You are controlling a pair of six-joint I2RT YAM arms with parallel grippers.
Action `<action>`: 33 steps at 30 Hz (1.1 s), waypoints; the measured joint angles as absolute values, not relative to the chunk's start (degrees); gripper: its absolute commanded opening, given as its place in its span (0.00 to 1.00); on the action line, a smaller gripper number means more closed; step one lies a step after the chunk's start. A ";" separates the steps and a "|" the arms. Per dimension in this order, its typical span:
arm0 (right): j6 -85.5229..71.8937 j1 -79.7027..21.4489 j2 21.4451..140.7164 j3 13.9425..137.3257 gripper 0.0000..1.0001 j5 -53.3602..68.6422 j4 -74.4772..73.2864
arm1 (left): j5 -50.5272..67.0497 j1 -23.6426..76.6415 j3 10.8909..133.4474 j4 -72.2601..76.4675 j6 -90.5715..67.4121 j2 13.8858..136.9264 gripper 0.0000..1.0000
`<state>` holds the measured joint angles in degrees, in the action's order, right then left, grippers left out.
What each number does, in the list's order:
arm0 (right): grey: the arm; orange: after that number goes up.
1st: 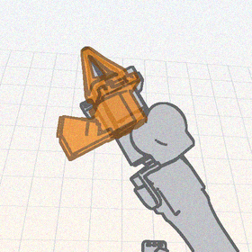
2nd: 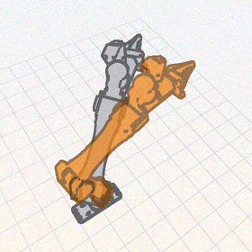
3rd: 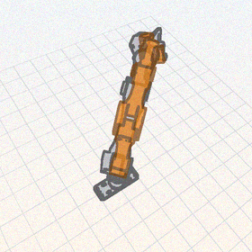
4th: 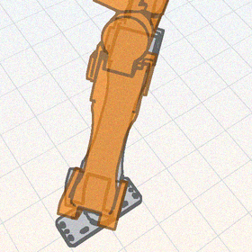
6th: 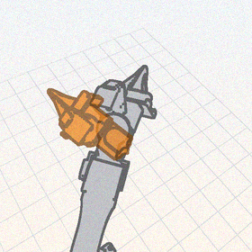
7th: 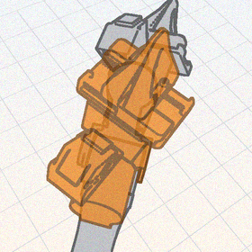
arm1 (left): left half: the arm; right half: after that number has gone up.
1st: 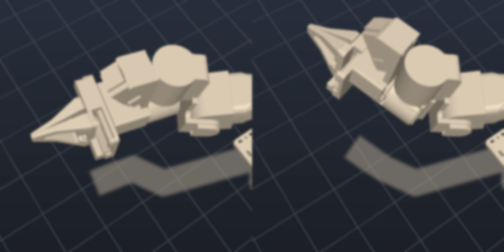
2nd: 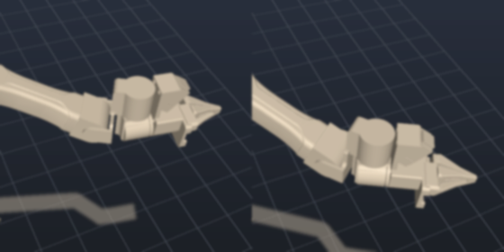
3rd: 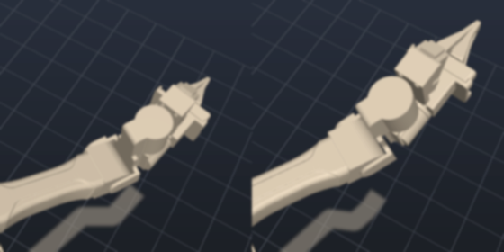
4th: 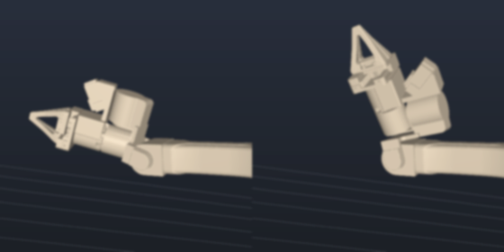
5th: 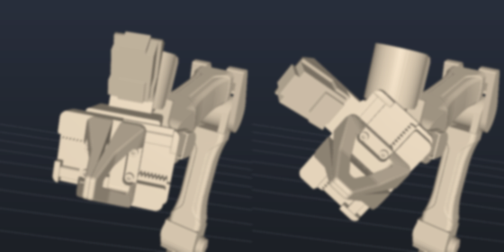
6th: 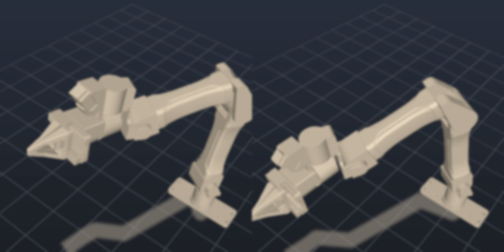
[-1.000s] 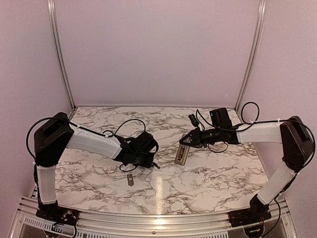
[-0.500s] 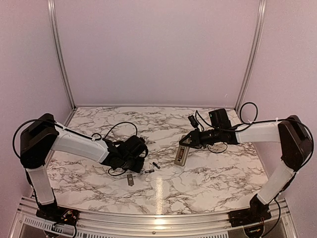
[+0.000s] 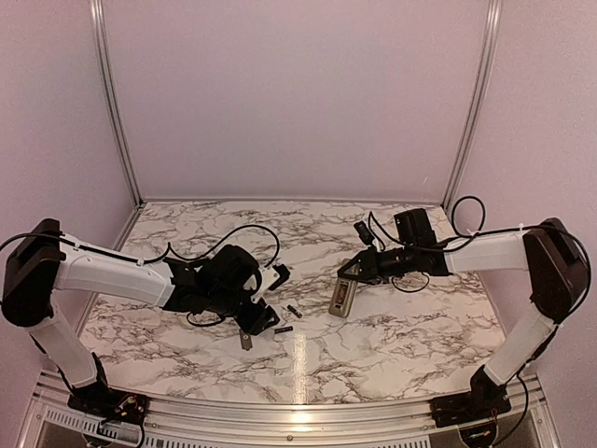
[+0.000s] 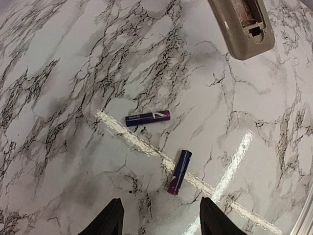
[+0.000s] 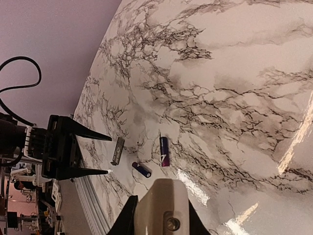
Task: Load the batteries into the remote control
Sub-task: Pick up the battery from the center of the board.
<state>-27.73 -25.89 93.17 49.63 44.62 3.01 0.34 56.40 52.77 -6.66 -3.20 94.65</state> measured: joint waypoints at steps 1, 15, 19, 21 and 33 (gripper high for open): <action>-27.59 -25.89 92.92 49.23 0.00 44.80 3.01 | 1.17 56.49 52.75 -6.76 -1.93 94.83 0.55; -25.43 -25.87 88.90 47.18 0.00 46.50 4.25 | 3.57 57.76 54.19 -6.70 10.44 99.29 0.46; -25.23 -25.87 88.90 46.65 0.00 46.57 4.23 | 3.03 58.15 55.68 -6.70 12.56 100.71 0.43; -25.21 -25.87 88.90 46.48 0.00 46.68 4.21 | 2.94 58.28 56.47 -6.66 13.43 101.30 0.41; -24.69 -25.87 88.03 46.28 0.00 47.11 4.19 | 2.02 59.44 60.38 -8.05 17.63 107.48 0.22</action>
